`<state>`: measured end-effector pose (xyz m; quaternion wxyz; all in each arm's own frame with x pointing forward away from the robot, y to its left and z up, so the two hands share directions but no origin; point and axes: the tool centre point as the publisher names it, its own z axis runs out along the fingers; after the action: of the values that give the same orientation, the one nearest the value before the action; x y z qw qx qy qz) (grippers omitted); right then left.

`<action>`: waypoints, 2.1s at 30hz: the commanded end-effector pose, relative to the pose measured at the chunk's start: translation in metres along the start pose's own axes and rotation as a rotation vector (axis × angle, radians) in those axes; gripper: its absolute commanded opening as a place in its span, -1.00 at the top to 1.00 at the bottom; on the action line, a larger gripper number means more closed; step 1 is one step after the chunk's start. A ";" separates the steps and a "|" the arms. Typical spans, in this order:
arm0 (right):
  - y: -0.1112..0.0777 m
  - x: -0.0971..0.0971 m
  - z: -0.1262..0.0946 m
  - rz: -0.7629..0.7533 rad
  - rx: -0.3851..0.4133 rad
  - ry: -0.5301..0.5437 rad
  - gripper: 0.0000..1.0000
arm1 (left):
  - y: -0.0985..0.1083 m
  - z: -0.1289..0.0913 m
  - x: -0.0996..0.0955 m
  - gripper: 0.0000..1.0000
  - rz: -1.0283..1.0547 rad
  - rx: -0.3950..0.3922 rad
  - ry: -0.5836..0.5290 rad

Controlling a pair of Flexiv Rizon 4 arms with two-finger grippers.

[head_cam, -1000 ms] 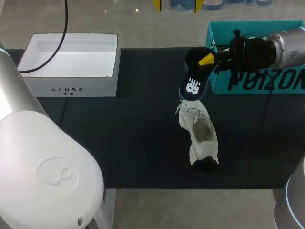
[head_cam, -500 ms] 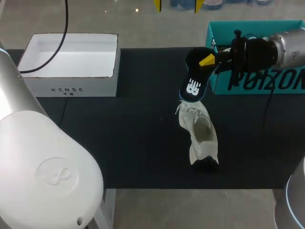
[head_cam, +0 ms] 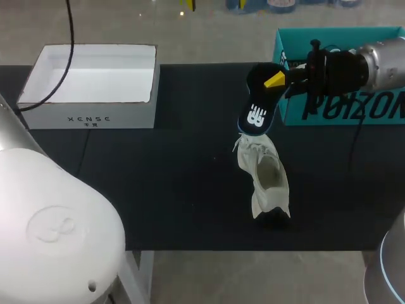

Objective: Take the shoe out of the shoebox, open the shoe tongue, remove and reinsert the insole, then place the shoe into the shoebox

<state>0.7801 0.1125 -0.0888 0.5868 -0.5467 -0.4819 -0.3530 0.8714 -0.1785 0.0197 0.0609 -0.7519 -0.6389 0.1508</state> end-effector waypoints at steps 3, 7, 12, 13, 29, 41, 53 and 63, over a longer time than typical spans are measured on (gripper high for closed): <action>-0.001 0.000 0.000 0.001 -0.003 -0.002 1.00 | -0.025 0.050 0.075 -1.00 0.221 0.079 -1.165; -0.001 0.000 0.000 0.001 -0.003 -0.002 1.00 | -0.034 0.074 0.080 -1.00 0.248 0.102 -1.306; -0.001 0.000 0.000 0.001 -0.003 -0.002 1.00 | -0.040 0.089 0.082 -1.00 0.239 0.047 -1.417; -0.001 0.000 0.000 0.001 -0.003 -0.002 1.00 | -0.042 0.091 0.083 -1.00 0.232 0.028 -1.440; -0.001 0.000 0.000 0.001 -0.003 -0.002 1.00 | -0.035 0.102 0.077 -1.00 0.058 -0.008 -1.623; -0.001 0.000 0.000 0.001 -0.003 -0.002 1.00 | -0.036 0.097 0.055 -1.00 0.002 0.012 -1.499; -0.001 0.000 0.000 0.001 -0.003 -0.002 1.00 | -0.040 0.082 0.058 -1.00 0.036 0.009 -1.391; -0.001 0.000 0.000 0.001 -0.003 -0.002 1.00 | -0.041 0.082 0.054 -1.00 0.066 0.076 -1.348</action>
<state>0.7797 0.1121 -0.0884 0.5865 -0.5471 -0.4817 -0.3530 0.8087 -0.1257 -0.0553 -0.3367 -0.5029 -0.5128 0.6089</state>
